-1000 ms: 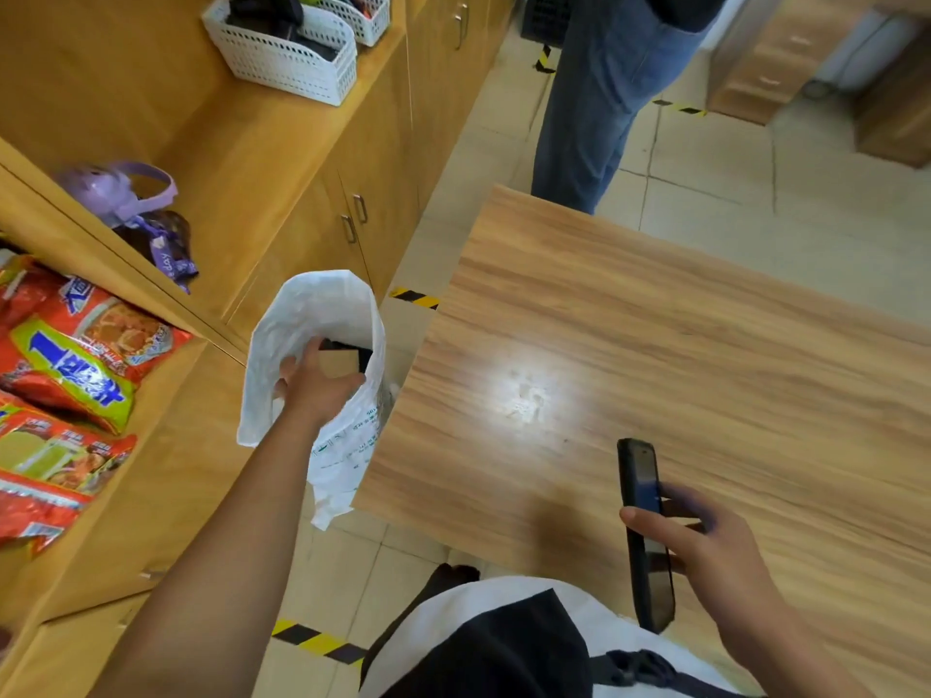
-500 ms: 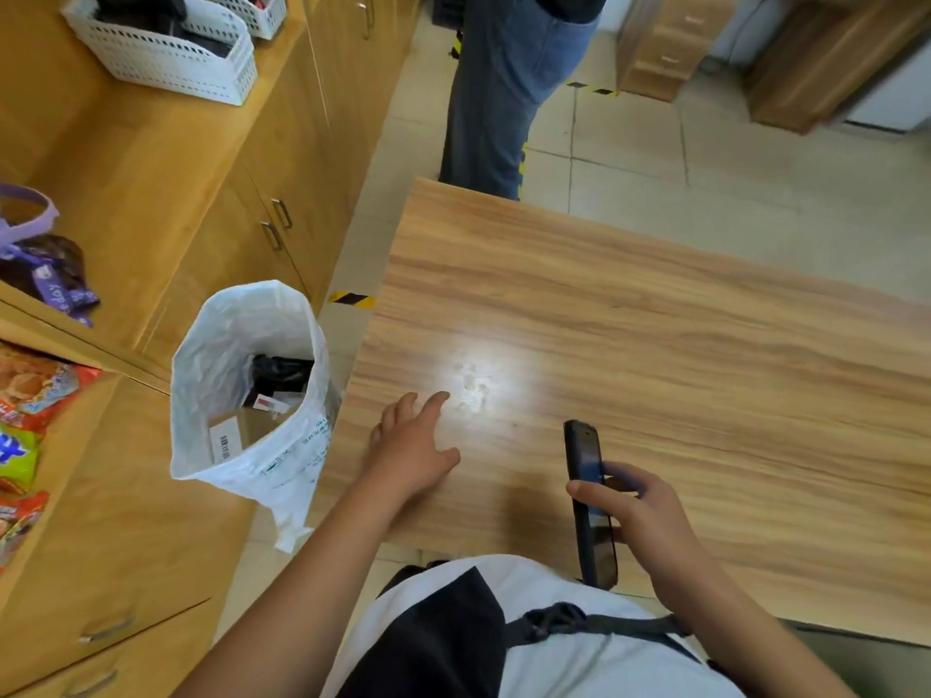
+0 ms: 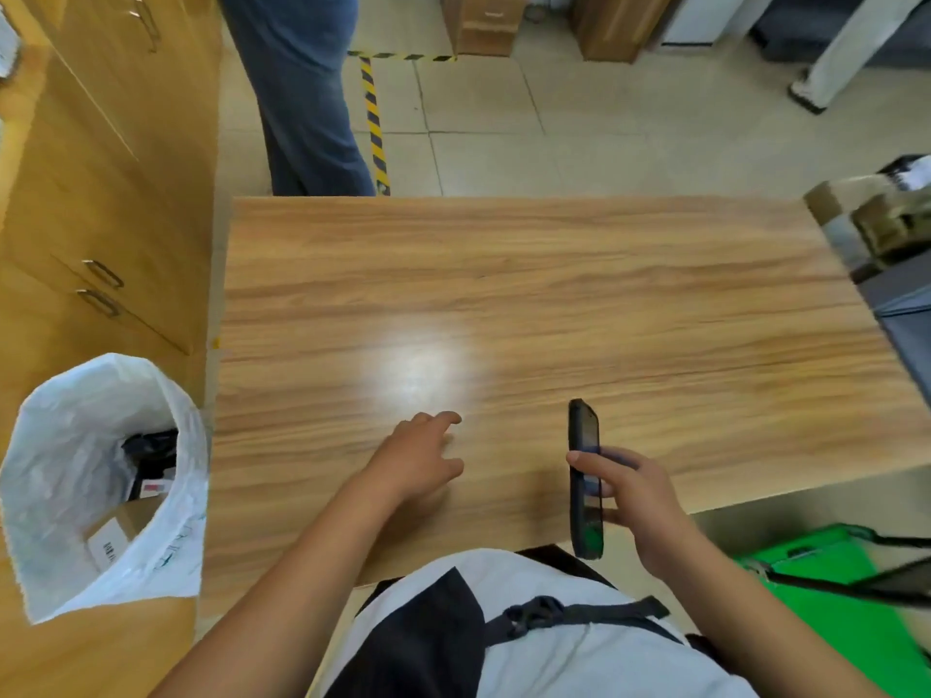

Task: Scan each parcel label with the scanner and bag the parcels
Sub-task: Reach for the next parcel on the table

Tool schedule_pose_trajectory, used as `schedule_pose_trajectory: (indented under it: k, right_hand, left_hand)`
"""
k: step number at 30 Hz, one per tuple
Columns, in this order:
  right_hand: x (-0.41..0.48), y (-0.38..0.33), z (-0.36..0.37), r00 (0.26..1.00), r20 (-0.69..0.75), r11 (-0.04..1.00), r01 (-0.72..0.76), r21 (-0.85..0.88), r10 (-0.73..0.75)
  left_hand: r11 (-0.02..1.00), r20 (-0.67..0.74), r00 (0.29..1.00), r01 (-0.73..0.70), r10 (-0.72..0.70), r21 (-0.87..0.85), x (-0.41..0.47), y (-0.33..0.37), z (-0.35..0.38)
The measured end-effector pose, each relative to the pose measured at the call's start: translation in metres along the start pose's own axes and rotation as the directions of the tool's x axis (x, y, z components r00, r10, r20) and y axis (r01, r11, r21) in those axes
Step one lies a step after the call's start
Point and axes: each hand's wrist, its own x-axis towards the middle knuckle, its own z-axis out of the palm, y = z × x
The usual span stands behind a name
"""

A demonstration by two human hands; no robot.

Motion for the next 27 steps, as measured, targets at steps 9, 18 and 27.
schedule_pose_trajectory:
  k: [9, 18, 27]
  right_hand:
    - [0.029, 0.028, -0.114, 0.974, -0.212, 0.981, -0.043, 0.190, 0.084]
    - [0.099, 0.040, -0.251, 0.943, -0.326, 0.997, -0.066, 0.032, 0.073]
    - [0.220, 0.017, -0.394, 0.926, -0.342, 0.823, -0.065, -0.564, -0.162]
  left_hand:
    - [0.981, 0.106, 0.991, -0.104, 0.087, 0.166, 0.055, 0.100, 0.020]
    - [0.986, 0.001, 1.000, -0.003, 0.003, 0.164, 0.104, 0.192, 0.065]
    - [0.962, -0.039, 0.982, 0.187, -0.182, 0.200, 0.129, 0.247, 0.115]
